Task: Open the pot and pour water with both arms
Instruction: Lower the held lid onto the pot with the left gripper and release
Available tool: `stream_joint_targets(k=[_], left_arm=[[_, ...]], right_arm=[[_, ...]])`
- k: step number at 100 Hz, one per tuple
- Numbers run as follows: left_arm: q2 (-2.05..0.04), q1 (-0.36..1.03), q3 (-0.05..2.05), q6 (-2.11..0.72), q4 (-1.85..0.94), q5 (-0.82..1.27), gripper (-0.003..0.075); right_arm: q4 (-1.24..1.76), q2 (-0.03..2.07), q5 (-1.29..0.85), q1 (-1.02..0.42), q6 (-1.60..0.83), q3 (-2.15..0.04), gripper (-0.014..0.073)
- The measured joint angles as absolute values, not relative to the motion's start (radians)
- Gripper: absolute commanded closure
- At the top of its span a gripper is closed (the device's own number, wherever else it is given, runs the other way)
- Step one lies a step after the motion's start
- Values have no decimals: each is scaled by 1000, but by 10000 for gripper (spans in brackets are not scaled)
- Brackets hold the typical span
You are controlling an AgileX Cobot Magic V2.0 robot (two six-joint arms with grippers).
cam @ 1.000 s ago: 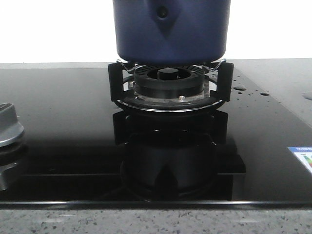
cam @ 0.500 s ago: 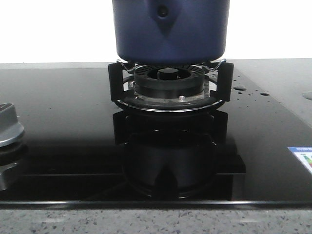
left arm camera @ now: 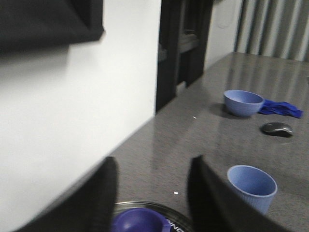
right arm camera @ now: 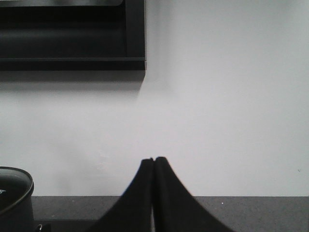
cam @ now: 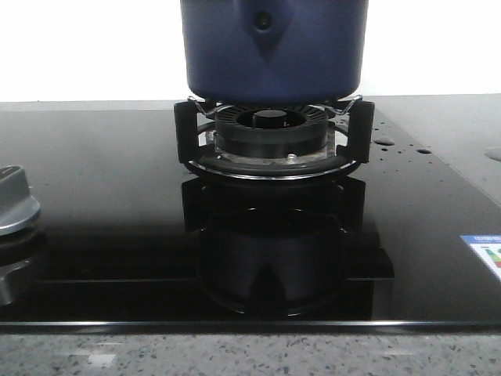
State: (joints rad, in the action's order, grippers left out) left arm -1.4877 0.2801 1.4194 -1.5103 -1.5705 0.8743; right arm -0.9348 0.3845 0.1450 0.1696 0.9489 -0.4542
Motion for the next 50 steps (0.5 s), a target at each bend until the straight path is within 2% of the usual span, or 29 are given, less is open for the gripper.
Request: stream_joint_targets(k=[9,25,50], left_arm=[[-1380,217,1413,-1430,-1472,884,679],[-1167,132,1296,-1378,-1374,880,692],[-776,116,849,-1372,-1335,668,693]], right_arm=[[-976,385,145,128,949,-433,659],[-1072,385,208,24,949,-368,659],[-1093,385,251,-120,949,-312,659]])
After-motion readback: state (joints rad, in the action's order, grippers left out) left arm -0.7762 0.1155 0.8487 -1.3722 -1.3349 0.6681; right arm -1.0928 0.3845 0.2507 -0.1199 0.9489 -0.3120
